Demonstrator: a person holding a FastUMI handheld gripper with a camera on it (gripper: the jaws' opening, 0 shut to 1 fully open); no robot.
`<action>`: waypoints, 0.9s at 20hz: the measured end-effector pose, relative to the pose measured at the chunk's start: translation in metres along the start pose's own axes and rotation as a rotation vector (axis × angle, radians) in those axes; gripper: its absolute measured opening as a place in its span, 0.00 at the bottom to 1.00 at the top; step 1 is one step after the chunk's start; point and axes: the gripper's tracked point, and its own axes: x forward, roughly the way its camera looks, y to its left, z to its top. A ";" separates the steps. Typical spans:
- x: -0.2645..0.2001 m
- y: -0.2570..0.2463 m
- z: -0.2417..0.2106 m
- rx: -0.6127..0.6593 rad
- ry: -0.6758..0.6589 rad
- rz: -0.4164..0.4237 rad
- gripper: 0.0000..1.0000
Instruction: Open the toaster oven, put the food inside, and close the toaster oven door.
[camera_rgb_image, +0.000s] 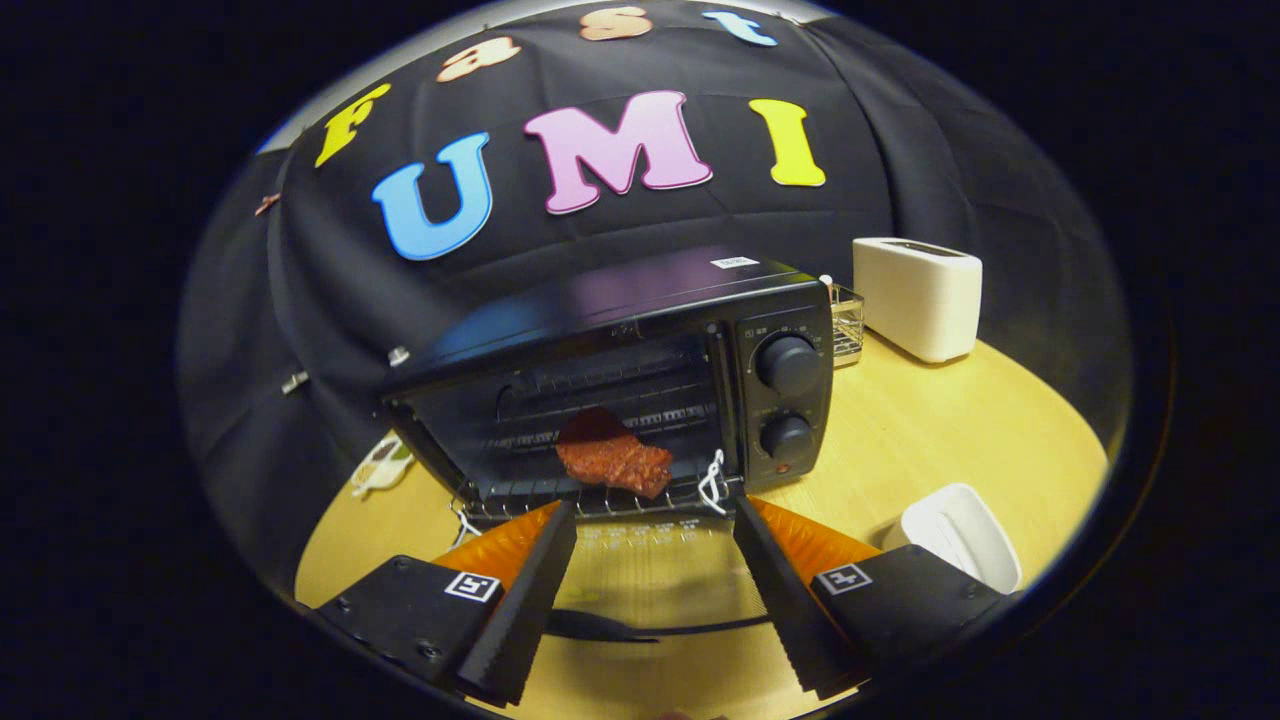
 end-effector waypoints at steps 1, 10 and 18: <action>-0.011 0.003 -0.011 -0.043 0.031 0.015 0.98; -0.045 0.011 -0.103 -0.206 0.235 0.060 0.98; -0.002 0.023 -0.116 -0.264 0.247 0.041 0.99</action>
